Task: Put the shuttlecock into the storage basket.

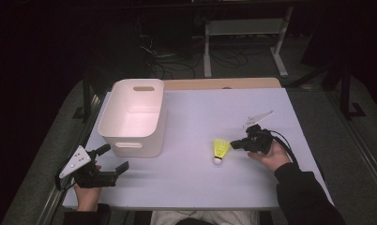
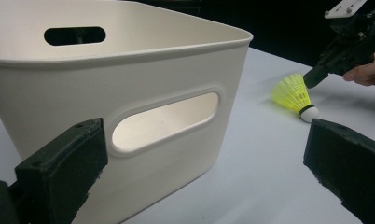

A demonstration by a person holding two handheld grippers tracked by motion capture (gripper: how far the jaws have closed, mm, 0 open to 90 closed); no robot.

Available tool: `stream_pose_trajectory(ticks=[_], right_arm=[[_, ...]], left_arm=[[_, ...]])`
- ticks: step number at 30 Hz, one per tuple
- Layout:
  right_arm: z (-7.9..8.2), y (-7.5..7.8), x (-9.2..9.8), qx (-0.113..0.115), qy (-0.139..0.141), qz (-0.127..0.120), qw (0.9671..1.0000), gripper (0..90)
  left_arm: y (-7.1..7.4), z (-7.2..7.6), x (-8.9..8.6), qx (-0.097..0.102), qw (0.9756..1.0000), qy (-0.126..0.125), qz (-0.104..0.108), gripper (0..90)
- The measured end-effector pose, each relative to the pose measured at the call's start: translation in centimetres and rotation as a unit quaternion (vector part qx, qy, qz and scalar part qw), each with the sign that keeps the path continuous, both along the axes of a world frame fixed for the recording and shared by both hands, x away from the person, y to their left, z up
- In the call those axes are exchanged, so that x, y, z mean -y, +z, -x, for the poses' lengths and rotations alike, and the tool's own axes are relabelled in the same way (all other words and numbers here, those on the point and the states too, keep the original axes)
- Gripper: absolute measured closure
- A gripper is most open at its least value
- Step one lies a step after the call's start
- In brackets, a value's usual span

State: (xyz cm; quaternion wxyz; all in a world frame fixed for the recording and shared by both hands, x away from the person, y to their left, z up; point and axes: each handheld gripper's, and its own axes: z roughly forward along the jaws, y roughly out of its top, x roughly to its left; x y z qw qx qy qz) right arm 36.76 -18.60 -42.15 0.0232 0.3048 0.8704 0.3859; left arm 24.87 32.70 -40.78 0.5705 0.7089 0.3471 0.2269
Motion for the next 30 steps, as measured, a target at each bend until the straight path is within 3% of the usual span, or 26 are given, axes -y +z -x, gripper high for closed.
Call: stream_pose_trajectory(ticks=[5, 16, 30], right_arm=[[-0.6, -0.1, -0.2, -0.002, -0.016, 0.003, 0.9999, 89.5], [-1.2, -0.3, -0.9, -0.009, -0.021, -0.007, 0.9997, 89.5], [-2.1, -1.2, -4.0, -0.022, -0.016, 0.005, 0.9996, 89.5]], left_arm=[[0.0, 0.0, 0.0, 0.0, 1.0, 0.0, 0.0, 0.0], [0.0, 0.0, 0.0, 0.001, 1.0, 0.001, 0.001, 0.0], [0.0, 0.1, -0.1, 0.002, 1.0, 0.001, 0.002, 0.0]])
